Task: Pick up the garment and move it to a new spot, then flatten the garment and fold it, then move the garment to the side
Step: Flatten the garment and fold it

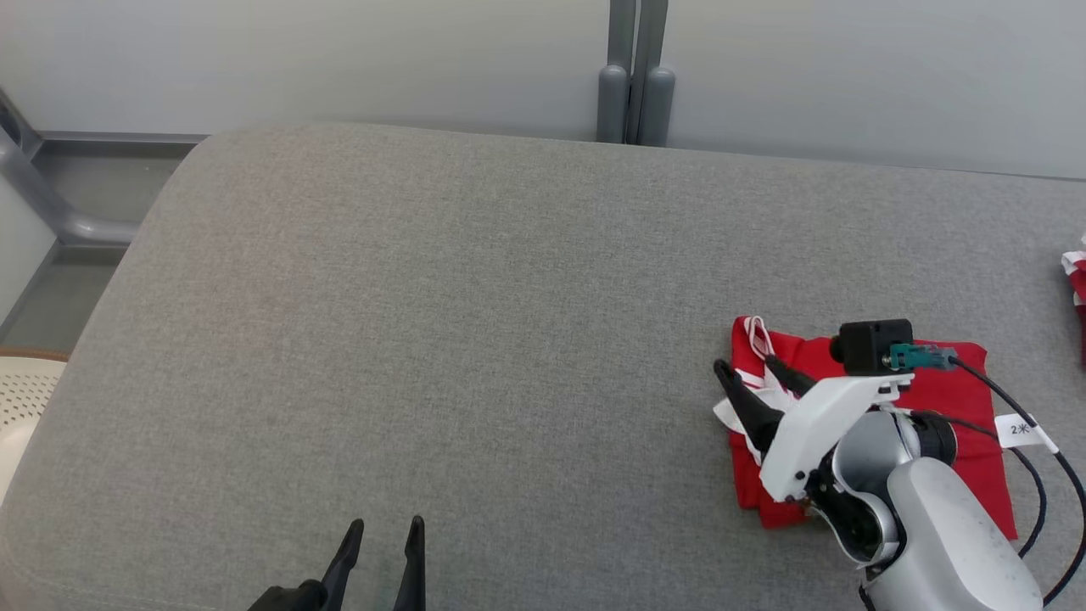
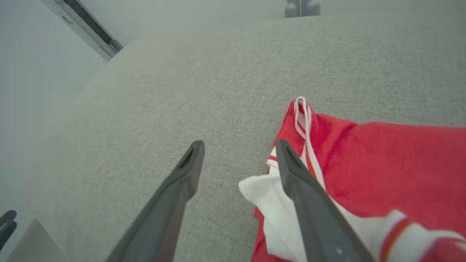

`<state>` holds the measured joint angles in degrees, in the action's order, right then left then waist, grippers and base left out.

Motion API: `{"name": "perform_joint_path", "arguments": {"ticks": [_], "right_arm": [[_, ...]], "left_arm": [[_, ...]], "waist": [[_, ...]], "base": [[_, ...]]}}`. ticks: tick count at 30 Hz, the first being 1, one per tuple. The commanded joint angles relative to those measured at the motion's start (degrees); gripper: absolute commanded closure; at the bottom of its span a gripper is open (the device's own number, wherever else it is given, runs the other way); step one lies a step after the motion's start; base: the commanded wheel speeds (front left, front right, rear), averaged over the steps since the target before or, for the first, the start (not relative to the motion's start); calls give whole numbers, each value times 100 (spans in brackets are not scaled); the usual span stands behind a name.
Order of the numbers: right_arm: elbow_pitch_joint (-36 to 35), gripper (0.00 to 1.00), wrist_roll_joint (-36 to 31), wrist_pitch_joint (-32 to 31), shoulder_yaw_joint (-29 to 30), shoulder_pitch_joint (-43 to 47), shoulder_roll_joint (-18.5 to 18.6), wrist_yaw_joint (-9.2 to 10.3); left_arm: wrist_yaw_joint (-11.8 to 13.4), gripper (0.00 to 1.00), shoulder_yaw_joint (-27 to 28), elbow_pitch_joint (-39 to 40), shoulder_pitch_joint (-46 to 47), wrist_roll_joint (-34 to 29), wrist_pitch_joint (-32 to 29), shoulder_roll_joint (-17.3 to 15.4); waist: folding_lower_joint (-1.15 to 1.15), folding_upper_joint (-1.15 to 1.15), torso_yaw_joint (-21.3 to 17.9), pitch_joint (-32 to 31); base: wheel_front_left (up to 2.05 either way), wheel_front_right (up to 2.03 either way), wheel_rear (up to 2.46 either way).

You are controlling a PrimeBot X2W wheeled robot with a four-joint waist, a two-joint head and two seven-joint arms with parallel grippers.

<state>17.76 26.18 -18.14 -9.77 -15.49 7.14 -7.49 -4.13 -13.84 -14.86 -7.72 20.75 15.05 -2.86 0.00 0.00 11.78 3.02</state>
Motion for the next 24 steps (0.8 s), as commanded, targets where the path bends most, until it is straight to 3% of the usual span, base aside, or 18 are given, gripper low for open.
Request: {"name": "perform_joint_path", "arguments": {"ticks": [1, 5, 10, 13, 17, 21, 24], "right_arm": [[-203, 0, 144, 194, -38, 120, -29, 1], [-814, 0, 276, 764, -44, 492, 43, 1], [-1305, 0, -76, 1653, 203, 1104, 288, 1], [-1172, 0, -649, 2350, 665, 1462, 557, 3], [-642, 0, -1387, 3084, 1298, 1791, 514, 2], [-146, 0, -1849, 3317, 1900, 2038, 431, 4], [-291, 0, -2130, 3336, 2270, 2147, 304, 1]], "left_arm": [[-32, 0, 30, -3, -67, -40, 14, -9], [-19, 0, 99, -1, -129, -63, 15, -9], [9, 0, 178, 68, -208, -77, 14, -9], [5, 0, 177, 96, -280, -108, 14, -9], [-1, 0, 210, 118, -305, -140, 14, -10], [-14, 0, 247, 139, -315, -170, 15, -10], [-25, 0, 309, 186, -306, -175, 15, -10]], "waist": [[0, 0, -18, -26], [0, 0, -55, -125], [0, 0, -177, -247], [0, 0, -268, -337], [0, 0, -370, -426], [0, 0, -424, -513], [0, 0, -438, -561]], "base": [[0, 0, 0], [0, 0, 0], [0, 0, 0], [0, 0, 0], [0, 0, 0], [0, 0, 0], [0, 0, 0]]}}
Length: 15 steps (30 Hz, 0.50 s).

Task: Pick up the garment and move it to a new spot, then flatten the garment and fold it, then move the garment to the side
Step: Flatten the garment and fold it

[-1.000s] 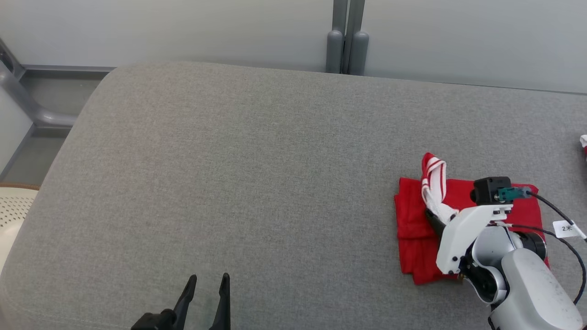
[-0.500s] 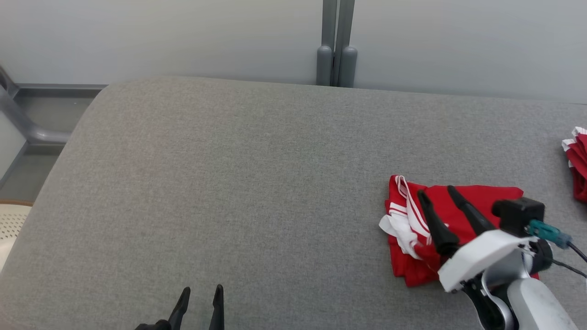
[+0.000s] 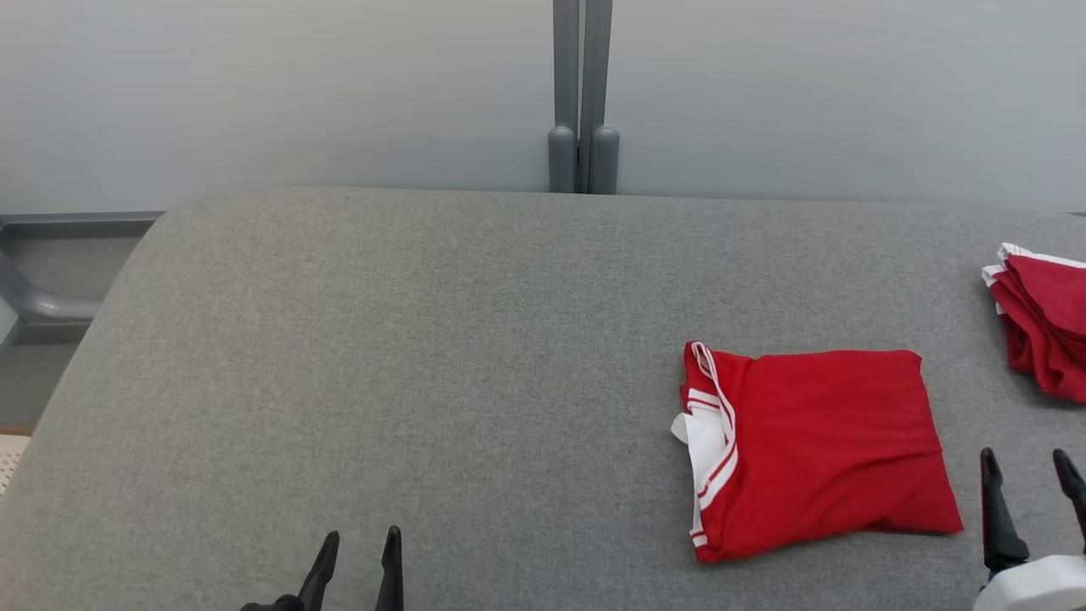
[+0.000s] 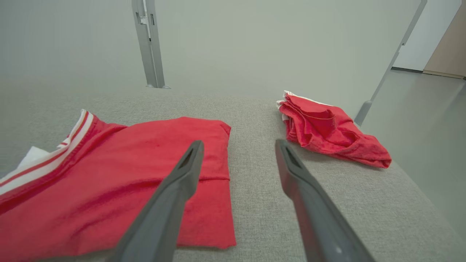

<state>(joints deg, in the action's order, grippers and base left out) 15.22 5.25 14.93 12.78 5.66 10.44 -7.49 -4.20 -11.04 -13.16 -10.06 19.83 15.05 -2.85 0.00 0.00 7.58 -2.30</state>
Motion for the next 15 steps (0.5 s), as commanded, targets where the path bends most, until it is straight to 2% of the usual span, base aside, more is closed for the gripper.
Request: {"name": "perform_joint_path", "arguments": {"ticks": [1, 8, 15], "right_arm": [[-87, 0, -135, 24, 167, 161, -73, 4], [-491, 0, -418, 27, 606, 560, -364, 4], [-607, 0, -466, 29, 364, 362, -470, 4]], "left_arm": [[-18, 0, 57, 34, -69, -96, 15, -11], [-42, 0, 248, 157, -128, -161, 15, -10], [-41, 0, 338, 262, -185, -136, 14, -10]], "waist": [[0, 0, -19, -45], [0, 0, 7, -78], [0, 0, 27, -43]], "base": [[0, 0, 0], [0, 0, 0], [0, 0, 0]]}}
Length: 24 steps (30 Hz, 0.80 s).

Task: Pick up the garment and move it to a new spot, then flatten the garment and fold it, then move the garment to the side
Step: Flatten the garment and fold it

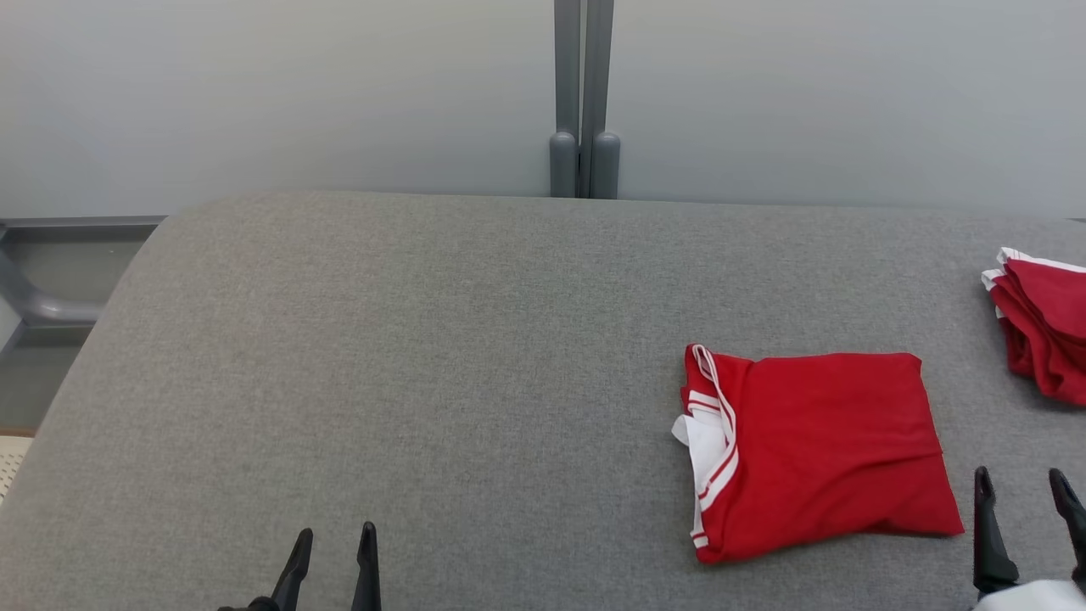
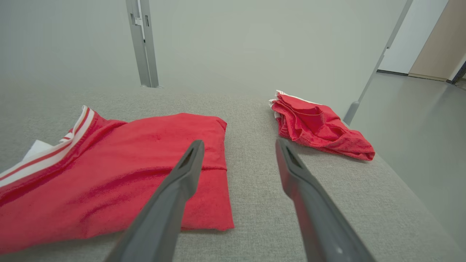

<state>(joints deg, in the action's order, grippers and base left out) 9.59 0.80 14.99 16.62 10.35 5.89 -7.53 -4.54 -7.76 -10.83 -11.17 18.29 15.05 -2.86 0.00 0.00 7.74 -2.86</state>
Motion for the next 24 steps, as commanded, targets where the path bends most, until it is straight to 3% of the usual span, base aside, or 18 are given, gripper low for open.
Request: {"name": "perform_joint_path", "arguments": {"ticks": [1, 3, 4, 6, 10, 15, 20, 24], "right_arm": [[-46, 0, -32, 22, -111, -210, -25, 9], [94, 4, -60, 22, -390, -399, -44, 9], [189, 54, -91, 22, -492, -517, -39, 9], [633, 100, -246, 19, -707, -827, -44, 9], [1727, 100, -592, 1, -1095, -1818, -126, 9], [3005, 100, -811, -44, -924, -2794, -250, 9], [3764, 100, -1139, -2, -576, -3203, -290, 9], [4088, 100, -1142, 12, -774, -3374, -295, 7]], "left_arm": [[-1, 0, 3, 40, -56, 29, 14, -9], [-9, 0, -45, 46, 30, 35, 15, -9], [-13, 0, -74, 52, 81, 44, 15, -9], [-17, 0, -141, 69, 183, 75, 14, -9], [-22, 0, -286, 81, 334, 171, 14, -9], [-16, 0, -471, 35, 505, 262, 15, -9], [2, 0, -555, -4, 596, 316, 14, -10], [-1, 0, -537, -18, 636, 302, 14, -10]], "waist": [[0, 0, 32, 42], [0, 0, 96, 110], [0, 0, 133, 147], [0, 0, 223, 249], [0, 0, 365, 587], [0, 0, 578, 829], [0, 0, 750, 936], [0, 0, 774, 1016]], "base": [[0, 0, 0], [0, 0, 0], [0, 0, 0], [0, 0, 0], [0, 0, 0], [0, 0, 0], [0, 0, 0], [0, 0, 0]]}}
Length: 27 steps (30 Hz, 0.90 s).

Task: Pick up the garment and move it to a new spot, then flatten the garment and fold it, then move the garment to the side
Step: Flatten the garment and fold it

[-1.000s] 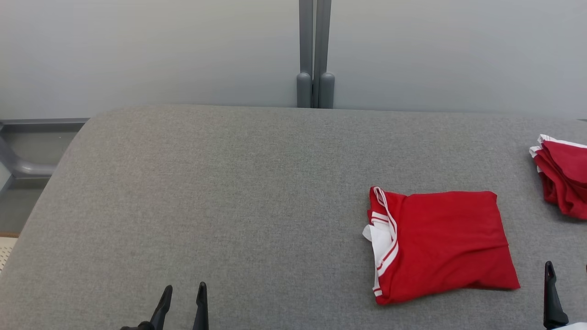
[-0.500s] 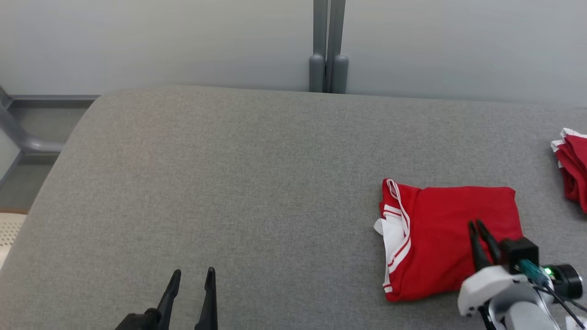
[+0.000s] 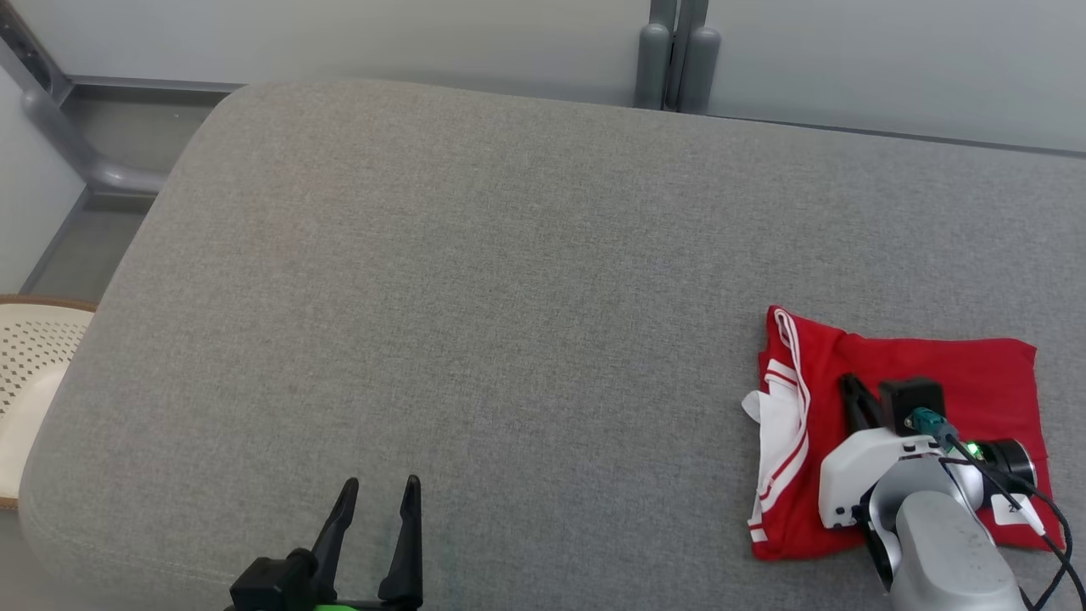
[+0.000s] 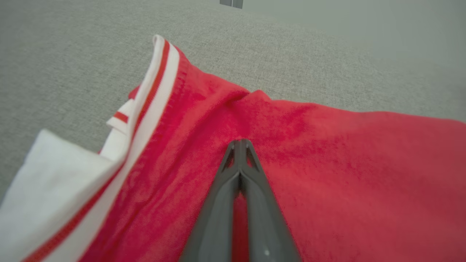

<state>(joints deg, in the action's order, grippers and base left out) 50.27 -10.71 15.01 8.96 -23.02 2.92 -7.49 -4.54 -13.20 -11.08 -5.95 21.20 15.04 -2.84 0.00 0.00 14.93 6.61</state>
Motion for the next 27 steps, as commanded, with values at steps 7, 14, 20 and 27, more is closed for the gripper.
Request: {"name": "perform_joint_path", "arguments": {"ticks": [7, 14, 20, 27], "right_arm": [[-116, 100, 404, 14, -537, -108, -4, 1], [-235, 100, 657, 15, -1232, 85, -1, 1], [-297, 100, 939, 16, -1782, 251, 3, 3], [-1215, 100, 1245, 17, -1648, 580, 9, 4]], "left_arm": [[-42, 0, 8, -53, 174, -45, 15, -13], [-47, 0, -30, -120, 127, -42, 15, -13], [-14, 0, 4, -125, 8, 1, 15, -13], [4, 0, 120, -62, -118, -57, 15, -13]], "waist": [[0, 0, 64, 124], [0, 0, 86, 63], [0, 0, 39, -58], [0, 0, -175, -286]], "base": [[0, 0, 0], [0, 0, 0], [0, 0, 0], [0, 0, 0]]}}
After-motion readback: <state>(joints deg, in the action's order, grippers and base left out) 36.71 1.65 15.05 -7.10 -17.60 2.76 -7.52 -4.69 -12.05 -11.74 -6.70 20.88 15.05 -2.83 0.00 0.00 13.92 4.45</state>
